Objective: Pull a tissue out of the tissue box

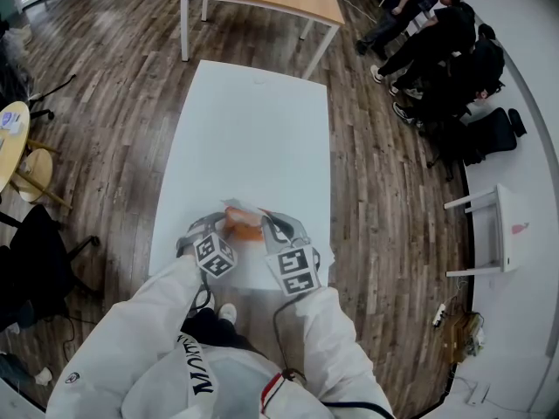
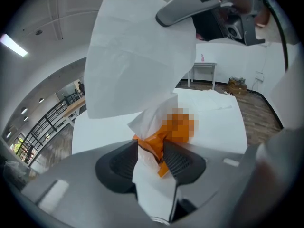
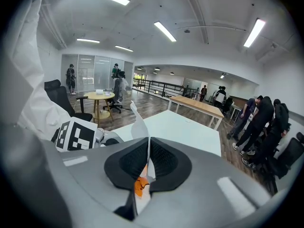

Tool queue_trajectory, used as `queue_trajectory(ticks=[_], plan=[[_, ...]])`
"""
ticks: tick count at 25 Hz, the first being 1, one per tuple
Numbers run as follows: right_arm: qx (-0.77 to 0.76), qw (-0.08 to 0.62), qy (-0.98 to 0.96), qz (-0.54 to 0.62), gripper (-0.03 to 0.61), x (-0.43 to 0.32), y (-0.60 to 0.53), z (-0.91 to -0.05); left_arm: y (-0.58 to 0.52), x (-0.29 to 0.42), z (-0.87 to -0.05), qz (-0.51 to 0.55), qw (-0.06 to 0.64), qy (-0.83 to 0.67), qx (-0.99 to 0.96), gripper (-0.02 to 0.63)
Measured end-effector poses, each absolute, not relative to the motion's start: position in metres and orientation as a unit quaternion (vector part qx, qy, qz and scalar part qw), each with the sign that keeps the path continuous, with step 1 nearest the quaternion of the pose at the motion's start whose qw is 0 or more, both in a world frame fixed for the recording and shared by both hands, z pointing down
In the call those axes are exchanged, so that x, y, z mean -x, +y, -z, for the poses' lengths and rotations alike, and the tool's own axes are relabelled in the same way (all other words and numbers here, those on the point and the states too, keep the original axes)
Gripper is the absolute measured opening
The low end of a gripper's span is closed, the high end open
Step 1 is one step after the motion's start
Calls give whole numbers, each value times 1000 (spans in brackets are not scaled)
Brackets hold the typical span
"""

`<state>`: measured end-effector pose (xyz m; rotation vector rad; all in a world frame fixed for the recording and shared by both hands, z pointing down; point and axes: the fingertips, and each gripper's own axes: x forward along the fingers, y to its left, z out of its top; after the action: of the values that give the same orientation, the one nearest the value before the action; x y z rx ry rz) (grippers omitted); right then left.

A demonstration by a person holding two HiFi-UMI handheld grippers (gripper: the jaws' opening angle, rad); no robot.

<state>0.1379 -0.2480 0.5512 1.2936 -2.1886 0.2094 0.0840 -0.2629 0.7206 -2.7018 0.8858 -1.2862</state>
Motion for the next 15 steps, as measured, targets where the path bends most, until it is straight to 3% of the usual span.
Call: queue_trajectory(ticks=[15], plan=[[-502,272,-818,-73,3,-137,-238,-540,-264,-70,-687,376,14,312,872,152]])
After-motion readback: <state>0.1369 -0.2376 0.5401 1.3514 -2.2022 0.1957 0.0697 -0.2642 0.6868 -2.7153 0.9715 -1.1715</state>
